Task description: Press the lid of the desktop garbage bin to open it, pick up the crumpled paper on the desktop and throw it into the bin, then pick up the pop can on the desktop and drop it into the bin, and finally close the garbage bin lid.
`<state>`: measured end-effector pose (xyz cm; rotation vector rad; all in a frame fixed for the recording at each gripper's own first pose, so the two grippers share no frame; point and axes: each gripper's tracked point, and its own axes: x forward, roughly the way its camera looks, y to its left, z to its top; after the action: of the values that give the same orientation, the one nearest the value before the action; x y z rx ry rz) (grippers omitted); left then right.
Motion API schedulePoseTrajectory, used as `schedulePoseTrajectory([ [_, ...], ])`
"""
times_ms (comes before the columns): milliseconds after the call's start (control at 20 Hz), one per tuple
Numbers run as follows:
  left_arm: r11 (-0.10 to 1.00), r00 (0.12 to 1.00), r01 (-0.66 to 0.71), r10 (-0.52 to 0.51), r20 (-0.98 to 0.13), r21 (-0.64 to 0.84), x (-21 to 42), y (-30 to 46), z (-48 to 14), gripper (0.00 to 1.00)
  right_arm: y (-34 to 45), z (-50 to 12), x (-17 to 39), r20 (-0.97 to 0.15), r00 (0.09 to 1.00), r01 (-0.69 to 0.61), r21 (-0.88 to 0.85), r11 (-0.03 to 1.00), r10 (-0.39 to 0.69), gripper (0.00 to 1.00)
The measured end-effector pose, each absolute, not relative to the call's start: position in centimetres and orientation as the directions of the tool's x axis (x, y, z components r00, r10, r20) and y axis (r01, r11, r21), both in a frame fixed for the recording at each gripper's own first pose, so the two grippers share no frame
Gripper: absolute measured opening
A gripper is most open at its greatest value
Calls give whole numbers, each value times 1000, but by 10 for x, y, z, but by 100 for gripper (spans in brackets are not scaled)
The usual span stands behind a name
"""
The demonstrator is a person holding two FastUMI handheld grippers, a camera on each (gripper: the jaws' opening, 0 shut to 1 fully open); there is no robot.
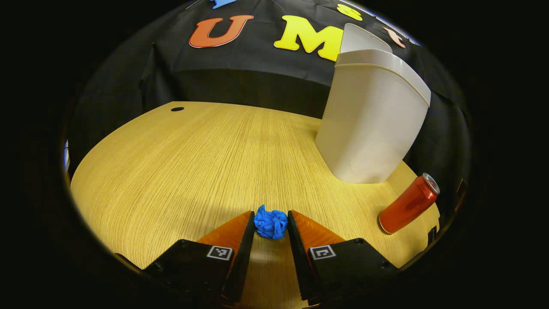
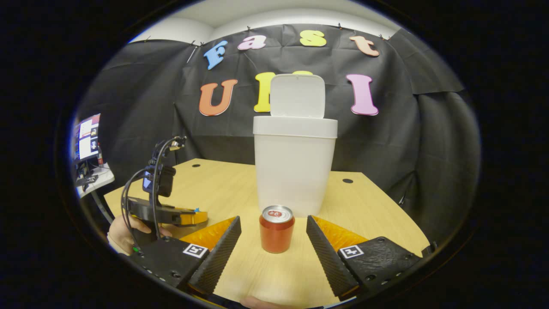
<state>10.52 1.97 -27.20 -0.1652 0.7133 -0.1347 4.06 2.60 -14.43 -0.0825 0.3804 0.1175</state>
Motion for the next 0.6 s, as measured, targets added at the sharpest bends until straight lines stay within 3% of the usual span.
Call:
schedulePoseTrajectory([
  [250,989,765,78,-140,-629,-125,103,19,-270,39,24,-169,45,-417,905,-115,-59,992,80,98],
  [600,994,784,104,-109,-611,-44,103,17,-266,37,17,-212,73,-497,868,-39,-34,999,17,98],
])
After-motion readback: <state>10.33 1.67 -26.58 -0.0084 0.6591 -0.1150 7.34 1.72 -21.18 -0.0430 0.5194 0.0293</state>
